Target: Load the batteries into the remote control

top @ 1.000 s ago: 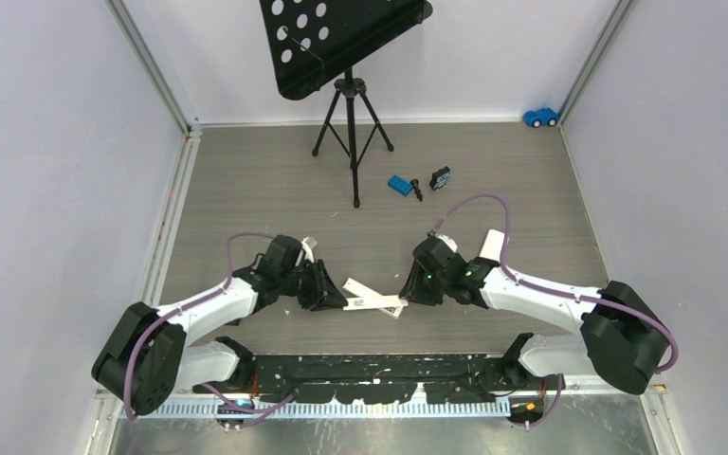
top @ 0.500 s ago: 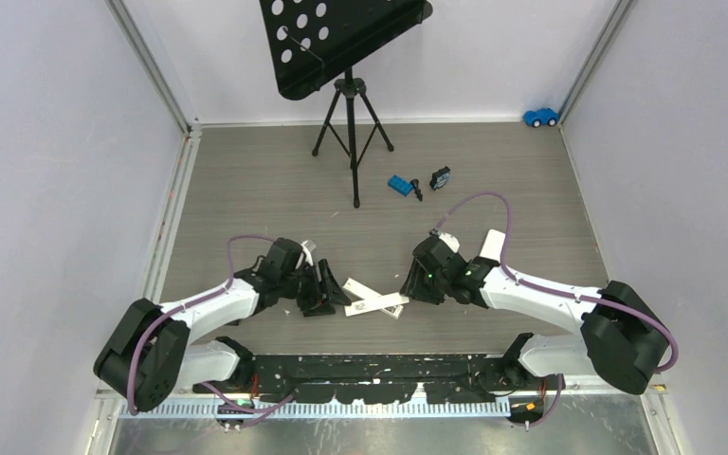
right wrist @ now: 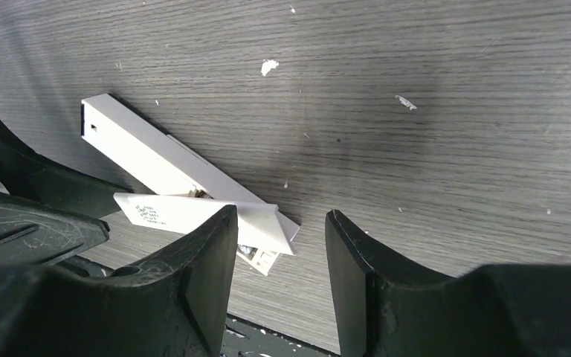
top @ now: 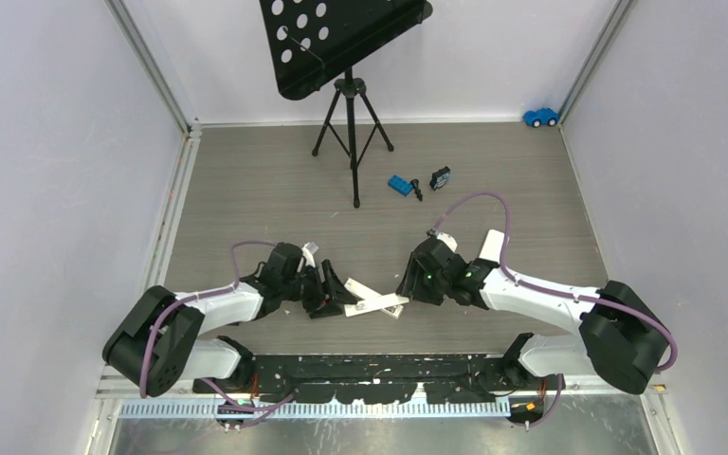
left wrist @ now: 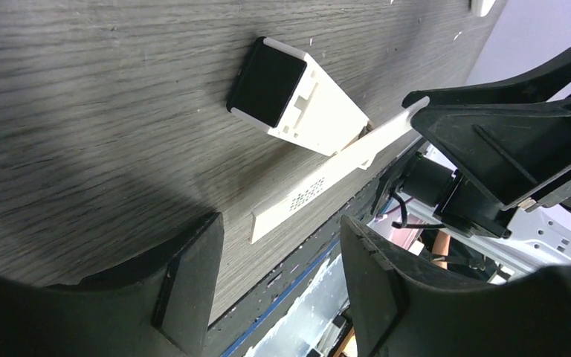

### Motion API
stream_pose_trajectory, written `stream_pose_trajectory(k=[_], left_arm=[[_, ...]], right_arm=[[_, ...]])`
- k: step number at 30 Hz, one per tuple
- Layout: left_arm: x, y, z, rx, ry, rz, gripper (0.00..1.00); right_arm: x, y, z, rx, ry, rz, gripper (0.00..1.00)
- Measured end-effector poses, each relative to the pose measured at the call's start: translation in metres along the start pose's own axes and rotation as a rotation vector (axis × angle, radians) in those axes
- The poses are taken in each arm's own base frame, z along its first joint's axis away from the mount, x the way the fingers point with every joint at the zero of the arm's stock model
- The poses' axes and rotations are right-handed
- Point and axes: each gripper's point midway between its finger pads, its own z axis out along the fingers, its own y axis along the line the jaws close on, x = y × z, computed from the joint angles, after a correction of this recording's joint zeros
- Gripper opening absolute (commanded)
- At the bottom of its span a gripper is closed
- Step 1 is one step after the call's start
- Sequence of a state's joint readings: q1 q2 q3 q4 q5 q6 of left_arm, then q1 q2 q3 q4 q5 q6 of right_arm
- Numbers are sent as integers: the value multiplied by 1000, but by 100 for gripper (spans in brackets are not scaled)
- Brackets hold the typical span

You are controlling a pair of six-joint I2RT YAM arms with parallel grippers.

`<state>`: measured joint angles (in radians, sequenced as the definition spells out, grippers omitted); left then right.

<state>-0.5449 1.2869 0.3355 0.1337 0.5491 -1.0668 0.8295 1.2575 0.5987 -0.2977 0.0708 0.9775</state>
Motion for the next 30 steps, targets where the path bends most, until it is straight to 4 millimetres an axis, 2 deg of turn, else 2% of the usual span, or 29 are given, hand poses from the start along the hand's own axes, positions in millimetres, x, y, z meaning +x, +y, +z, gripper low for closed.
stream_pose_trajectory(k=[7,16,20,23,27,30], left_arm=[[0,-1,1,27,-13,-15,58],[2,-3,1,55,-8,-39,52],[4,-6,4,78,6,-64,39],[3,-9,6,97,16,-83,24],[3,-17,6,129,25,-99,0],[2,-27,4,172,31,-90,0]], right_arm=[[4,-4,9,18,20,-4,41],[4,-3,16,18,17,2,38],[4,-2,16,16,16,1,38],[3,-2,16,14,15,2,38],[3,-1,16,10,11,2,39],[3,-3,16,18,14,1,44]])
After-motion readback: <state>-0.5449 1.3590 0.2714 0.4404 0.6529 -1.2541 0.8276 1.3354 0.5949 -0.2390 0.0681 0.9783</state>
